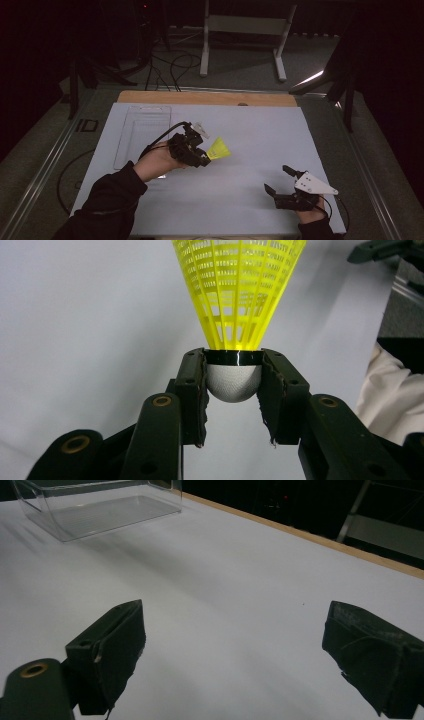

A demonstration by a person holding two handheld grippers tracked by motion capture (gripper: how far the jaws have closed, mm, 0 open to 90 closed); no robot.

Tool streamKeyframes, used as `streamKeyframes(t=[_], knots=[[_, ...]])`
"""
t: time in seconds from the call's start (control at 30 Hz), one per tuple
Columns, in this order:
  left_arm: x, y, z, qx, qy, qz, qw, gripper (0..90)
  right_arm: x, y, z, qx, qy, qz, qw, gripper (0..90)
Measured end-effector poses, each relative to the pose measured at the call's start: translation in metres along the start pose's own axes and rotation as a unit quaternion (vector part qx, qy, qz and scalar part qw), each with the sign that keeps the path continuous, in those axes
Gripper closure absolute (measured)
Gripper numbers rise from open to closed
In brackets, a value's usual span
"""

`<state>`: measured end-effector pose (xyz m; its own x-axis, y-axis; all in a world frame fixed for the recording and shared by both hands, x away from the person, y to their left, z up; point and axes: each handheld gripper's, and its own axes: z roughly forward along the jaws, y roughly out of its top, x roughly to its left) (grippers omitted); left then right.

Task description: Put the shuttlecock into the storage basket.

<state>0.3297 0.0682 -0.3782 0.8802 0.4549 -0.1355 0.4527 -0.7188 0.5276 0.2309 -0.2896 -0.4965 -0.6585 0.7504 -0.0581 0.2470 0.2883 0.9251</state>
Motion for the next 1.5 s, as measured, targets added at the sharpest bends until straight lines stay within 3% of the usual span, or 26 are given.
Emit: streamKeyframes(t=[0.6, 0.8, 1.5], knots=[[0.027, -0.021, -0.04, -0.027, 0.043, -0.033, 0.9981, 65.7, 0.001, 0.0, 0.001, 0.0, -0.001, -0.001, 1.0, 9.9], [0.038, -0.033, -0.055, -0.039, 0.058, -0.051, 0.9963, 65.8, 0.0, 0.0, 0.001, 0.0, 0.0, 0.0, 1.0, 9.9], [0.061, -0.07, -0.085, -0.054, 0.092, -0.095, 0.9897, 65.7, 0.001, 0.0, 0.002, 0.003, 0.001, 0.0, 1.0, 9.9]])
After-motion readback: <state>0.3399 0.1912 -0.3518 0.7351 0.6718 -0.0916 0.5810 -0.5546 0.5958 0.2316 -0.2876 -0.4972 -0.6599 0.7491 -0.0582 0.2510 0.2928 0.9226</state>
